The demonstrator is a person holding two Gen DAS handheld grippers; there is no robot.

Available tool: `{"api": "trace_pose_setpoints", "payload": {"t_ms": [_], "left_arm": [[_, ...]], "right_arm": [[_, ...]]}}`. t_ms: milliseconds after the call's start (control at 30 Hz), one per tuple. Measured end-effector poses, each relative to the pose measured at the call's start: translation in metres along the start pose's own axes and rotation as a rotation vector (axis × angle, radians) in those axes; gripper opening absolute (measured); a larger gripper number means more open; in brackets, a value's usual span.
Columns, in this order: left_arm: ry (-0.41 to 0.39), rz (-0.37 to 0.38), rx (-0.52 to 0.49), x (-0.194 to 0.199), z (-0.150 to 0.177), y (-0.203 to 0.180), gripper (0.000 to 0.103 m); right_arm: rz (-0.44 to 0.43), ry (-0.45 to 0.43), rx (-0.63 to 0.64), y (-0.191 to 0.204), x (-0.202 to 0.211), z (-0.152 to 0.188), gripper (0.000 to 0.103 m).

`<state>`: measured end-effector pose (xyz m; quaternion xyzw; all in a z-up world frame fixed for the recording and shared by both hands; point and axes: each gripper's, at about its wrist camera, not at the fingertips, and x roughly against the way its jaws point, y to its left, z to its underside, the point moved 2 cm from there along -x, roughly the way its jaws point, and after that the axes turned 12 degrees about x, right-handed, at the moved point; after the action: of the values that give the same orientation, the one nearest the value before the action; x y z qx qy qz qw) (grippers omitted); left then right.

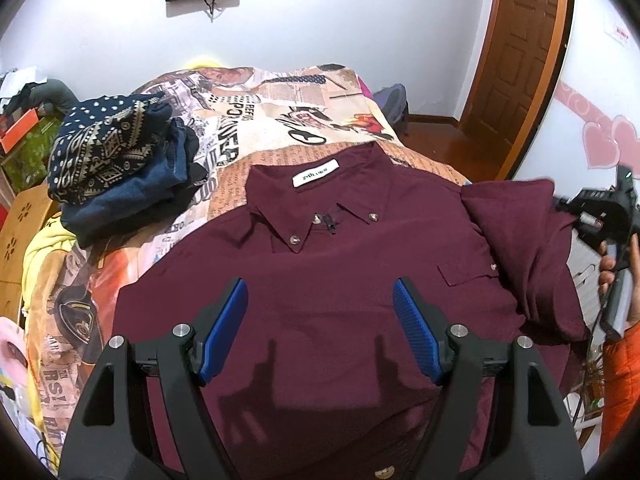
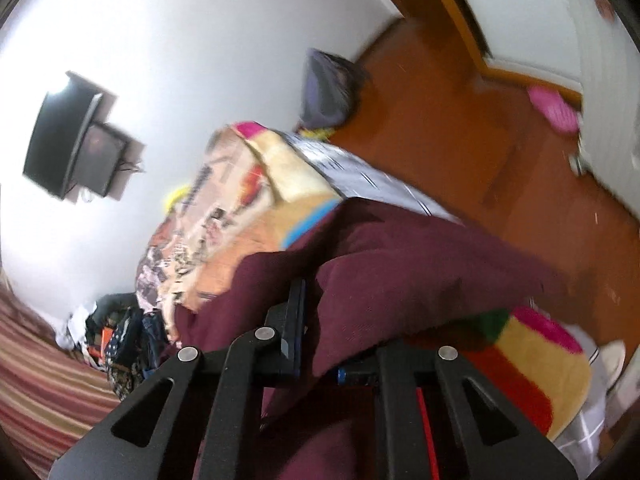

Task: Fold large clothes

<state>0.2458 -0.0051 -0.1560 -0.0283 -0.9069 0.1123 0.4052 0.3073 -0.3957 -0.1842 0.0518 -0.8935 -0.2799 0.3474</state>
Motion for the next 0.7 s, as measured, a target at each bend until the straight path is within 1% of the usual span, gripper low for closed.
{"api": "trace_pose_setpoints", "payload": {"t_ms": [67, 200, 300, 333, 367, 400, 433, 467, 533, 567, 633, 700], "left_arm": [[-0.011, 0.002, 0.006, 0.004, -0.001, 0.004, 0.074], [-0.036, 0.01, 0.02, 0.015, -0.002, 0.016, 0.074], [-0.054, 0.014, 0.034, 0.023, -0.001, 0.025, 0.074], [-0.06, 0.016, 0.04, 0.026, -0.001, 0.029, 0.074], [-0.066, 0.017, 0.044, 0.028, -0.001, 0.032, 0.074], [-0.071, 0.017, 0.048, 0.031, -0.001, 0.035, 0.074], [-0.077, 0.015, 0.053, 0.034, -0.001, 0.039, 0.074], [-0.084, 0.011, 0.056, 0.038, -0.001, 0.043, 0.074], [-0.101, 0.001, 0.059, 0.046, 0.0, 0.051, 0.074], [-0.108, -0.005, 0.063, 0.049, 0.0, 0.056, 0.074], [-0.118, -0.014, 0.078, 0.057, 0.0, 0.068, 0.074], [-0.124, -0.026, 0.093, 0.062, 0.003, 0.077, 0.074]], "right_arm": [[-0.013, -0.037, 0.082, 0.027, 0.014, -0.007, 0.01], [-0.111, -0.096, 0.237, 0.094, 0.041, -0.015, 0.01], [-0.2, -0.107, 0.351, 0.145, 0.053, -0.011, 0.01], [-0.237, -0.099, 0.39, 0.164, 0.054, -0.007, 0.01], [-0.258, -0.09, 0.416, 0.175, 0.051, -0.003, 0.01], [-0.293, -0.074, 0.464, 0.195, 0.049, 0.005, 0.01], [-0.305, -0.064, 0.489, 0.204, 0.046, 0.011, 0.01], [-0.321, -0.042, 0.532, 0.221, 0.04, 0.021, 0.01], [-0.345, 0.006, 0.581, 0.24, 0.027, 0.039, 0.01], [-0.359, 0.054, 0.608, 0.251, 0.014, 0.054, 0.01], [-0.362, 0.144, 0.647, 0.26, -0.01, 0.08, 0.01], [-0.365, 0.233, 0.673, 0.261, -0.032, 0.103, 0.01]]}}
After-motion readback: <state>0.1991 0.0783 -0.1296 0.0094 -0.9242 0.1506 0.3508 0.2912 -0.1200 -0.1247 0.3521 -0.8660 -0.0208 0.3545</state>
